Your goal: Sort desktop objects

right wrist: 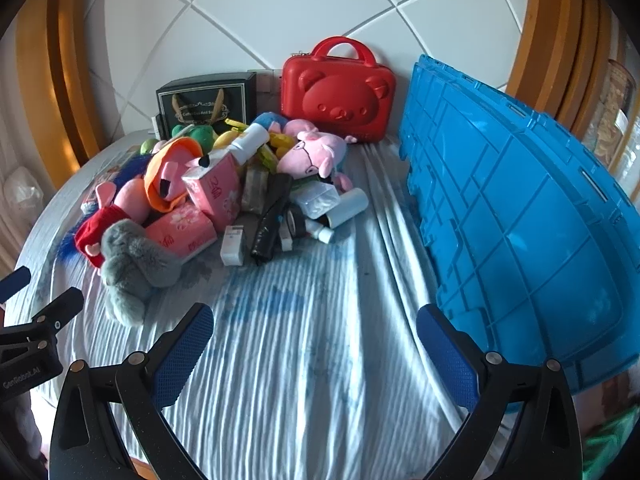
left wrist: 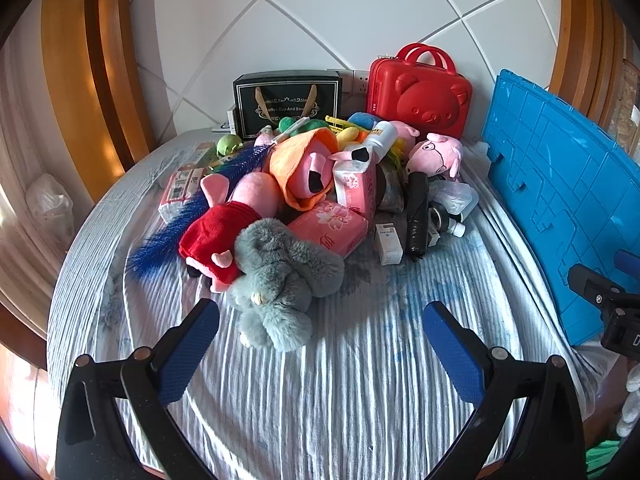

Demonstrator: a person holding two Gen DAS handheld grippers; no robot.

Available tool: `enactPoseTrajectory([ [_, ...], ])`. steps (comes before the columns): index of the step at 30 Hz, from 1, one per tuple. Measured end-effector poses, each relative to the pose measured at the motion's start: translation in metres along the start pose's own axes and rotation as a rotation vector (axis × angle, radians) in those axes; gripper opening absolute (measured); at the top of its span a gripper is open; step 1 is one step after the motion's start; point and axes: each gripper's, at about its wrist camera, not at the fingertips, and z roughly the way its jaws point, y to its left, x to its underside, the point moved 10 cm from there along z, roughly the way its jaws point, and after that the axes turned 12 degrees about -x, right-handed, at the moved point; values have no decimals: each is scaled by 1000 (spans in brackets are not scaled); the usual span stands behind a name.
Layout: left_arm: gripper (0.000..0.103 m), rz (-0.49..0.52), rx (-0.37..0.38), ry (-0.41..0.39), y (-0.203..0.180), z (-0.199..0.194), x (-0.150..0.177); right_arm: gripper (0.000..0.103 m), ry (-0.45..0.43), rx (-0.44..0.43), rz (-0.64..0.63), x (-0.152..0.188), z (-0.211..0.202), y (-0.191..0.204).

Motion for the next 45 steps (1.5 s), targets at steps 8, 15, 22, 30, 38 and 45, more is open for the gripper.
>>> enactPoseTrajectory([
  [8, 103, -18, -25, 56, -2, 20, 5, 103, 25, -25, -1, -5, 15, -9],
  [15, 103, 32, -28, 121, -21, 53, 9, 103, 72, -60, 31, -7, 46, -29],
  [22, 95, 133, -4, 219, -77, 125, -1, 103, 118, -101, 67, -20, 88, -49],
  [30, 91, 179, 37, 270, -141, 199, -19, 103, 191, -77, 143, -27, 142, -90],
  [38, 93, 101, 195, 367, -180, 237, -15, 103, 174, -147, 205, -40, 181, -93],
  [45, 85, 137, 140, 270, -170, 230, -20, 103, 214, -148, 173, -39, 192, -85],
])
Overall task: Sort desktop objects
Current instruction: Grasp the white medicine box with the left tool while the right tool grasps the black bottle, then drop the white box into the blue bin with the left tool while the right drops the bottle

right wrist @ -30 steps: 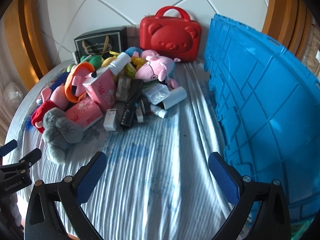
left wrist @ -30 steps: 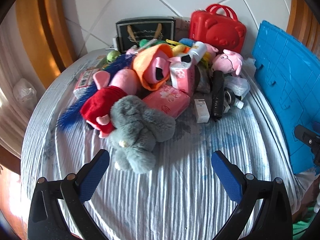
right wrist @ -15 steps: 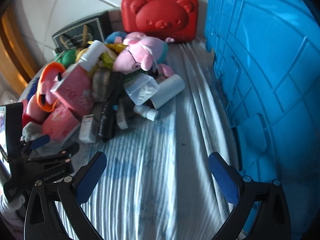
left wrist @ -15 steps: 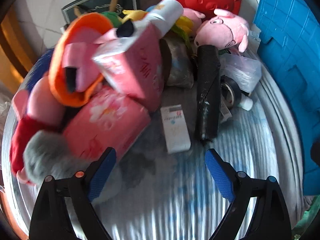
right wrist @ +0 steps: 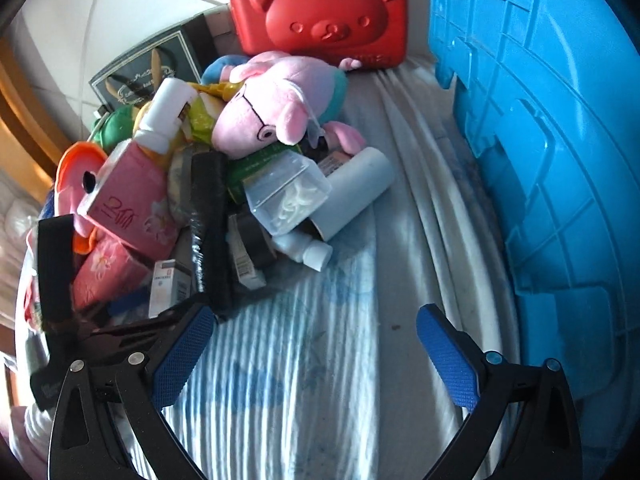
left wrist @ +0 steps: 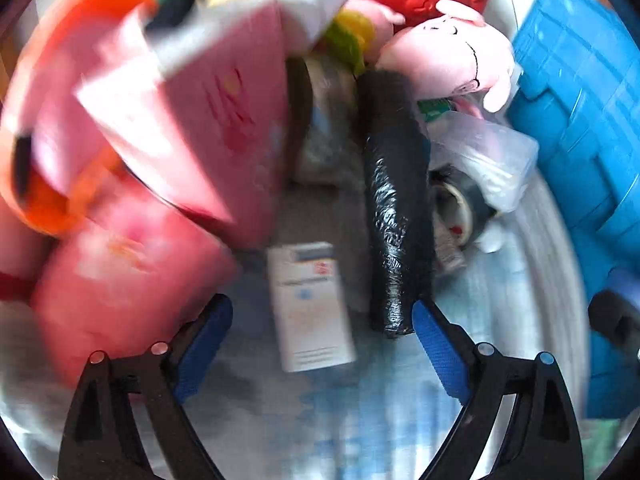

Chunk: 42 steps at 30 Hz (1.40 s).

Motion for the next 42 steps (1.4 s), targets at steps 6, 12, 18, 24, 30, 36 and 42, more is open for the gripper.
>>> enactPoseTrajectory([
  [6, 63, -20, -64, 24, 9, 16, 8, 86, 35, -27, -21, 2, 15, 11],
  [12, 30, -19, -45, 7, -8, 14, -3, 52, 80, -116, -22, -6, 50, 39],
  [18, 30, -52, -23, -37, 2, 4, -11, 52, 72, -167, -38, -28, 74, 65],
  [24, 30, -61, -13, -36, -10, 1, -8, 52, 117, -137, -112, -41, 109, 88],
  [30, 30, -37, -22, -74, -22, -21, -5, 34, 122, -138, -137, -34, 105, 89],
  [36, 30, -33, 33, -190, -38, -97, -3, 34, 37, -152, -157, -19, 29, 92],
  [42, 30, 17, 51, -382, 24, -195, -19, 35, -144, -147, -197, -15, -90, 99],
])
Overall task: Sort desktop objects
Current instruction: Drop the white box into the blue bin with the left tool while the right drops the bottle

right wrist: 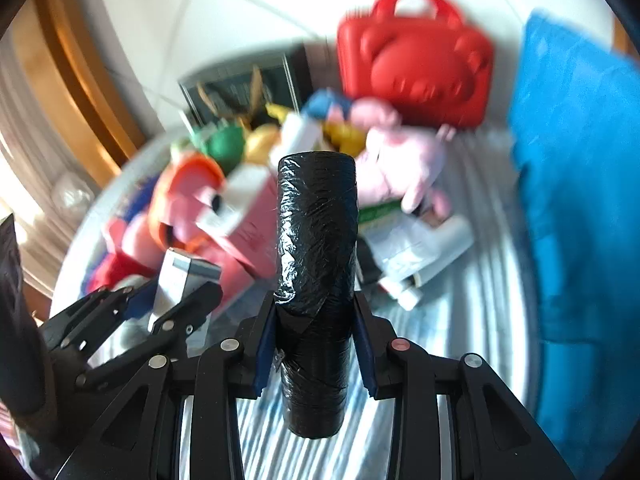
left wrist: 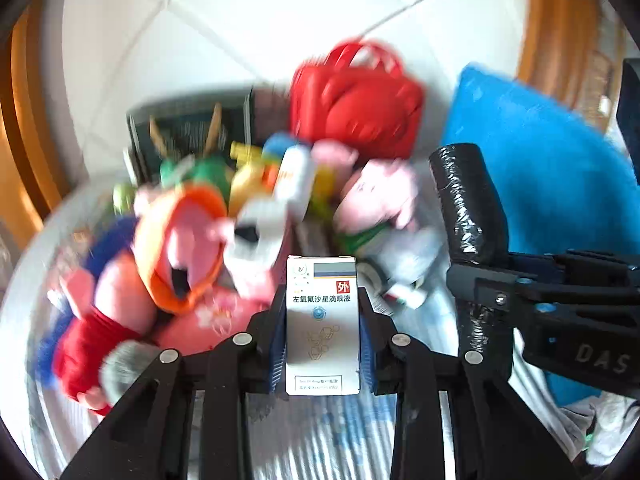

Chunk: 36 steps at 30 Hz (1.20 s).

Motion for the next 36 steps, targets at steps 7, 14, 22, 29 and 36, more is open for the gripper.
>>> enactPoseTrajectory([
  [7, 30, 57, 83, -163, -26, -91, -62, 35, -218, 58, -37, -25, -131, 13],
  [14, 30, 109, 208, -232, -113, -153, -95, 35, -347, 164, -26, -29, -238, -40],
  [22, 30, 162, 328, -212, -241, -191, -116, 35, -332, 381, 9, -10, -321, -173],
  [29, 30, 255, 356, -87, -369, -180, -115, 35, -186, 447, 45, 37, -331, -292],
  [36, 30, 365, 286, 77, -458, -144, -89, 35, -83, 436, 74, 73, -326, -364],
])
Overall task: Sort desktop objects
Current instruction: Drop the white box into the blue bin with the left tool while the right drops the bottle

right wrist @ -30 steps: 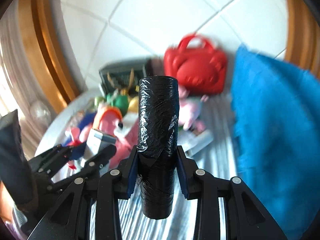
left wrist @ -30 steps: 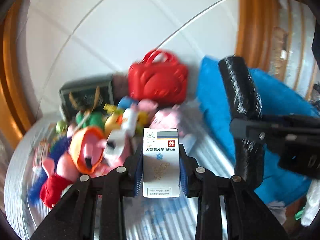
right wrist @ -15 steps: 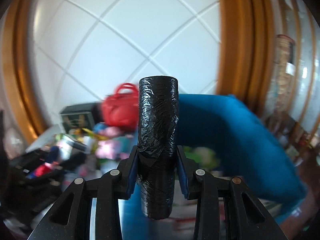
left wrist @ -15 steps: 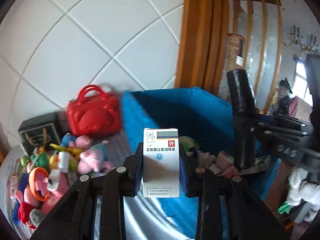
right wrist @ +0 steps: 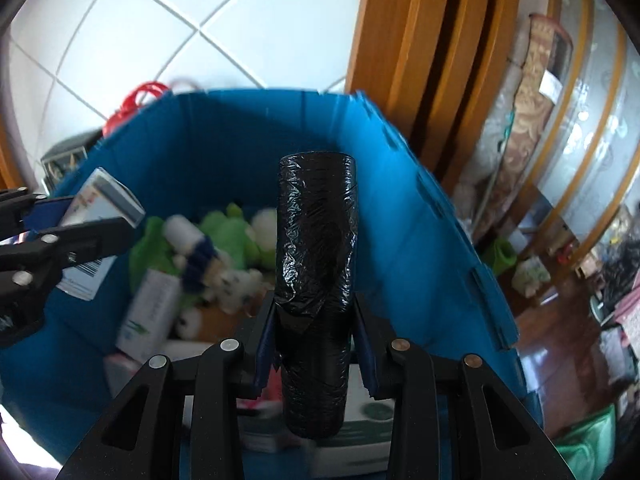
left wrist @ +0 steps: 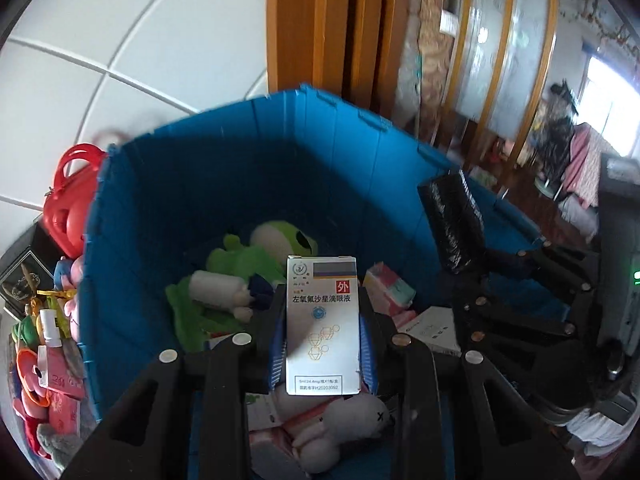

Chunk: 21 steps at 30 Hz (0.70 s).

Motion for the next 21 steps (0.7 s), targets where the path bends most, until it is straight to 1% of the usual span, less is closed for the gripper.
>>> enactPoseTrajectory([
  [2, 30, 9, -16, 32, -12, 9, 1, 35, 9, 2, -4, 4, 1, -11],
  [4, 30, 2, -18, 53, -16, 17, 1, 35, 7, -5, -5, 3, 2, -20],
  [7, 30, 4, -3, 78, -21, 27, 2, 35, 4, -23, -8, 3, 4, -29],
  [14, 31, 20, 13, 113, -28, 36, 5, 35, 23, -53, -7, 2, 10, -33],
  [15, 41, 18, 11, 111, -28, 35, 6, 35, 24, -45, -8, 2, 9, -34],
  [16, 64, 18, 11, 107, -27, 35, 6, 37, 19, -35, -8, 2, 8, -35],
  [17, 78, 17, 13, 105, -27, 35, 6, 44, 12, -21, -11, 1, 6, -35],
  [18, 89, 9, 12, 98, -26, 33, 6, 50, 12, -7, -14, 1, 5, -36],
  [20, 89, 1, 15, 88, -22, 31, 5, 65, 4, -6, -11, 0, 4, -37],
  [21, 89, -2, 10, 82, -20, 28, 5, 69, -1, -3, -11, -1, 2, -37],
])
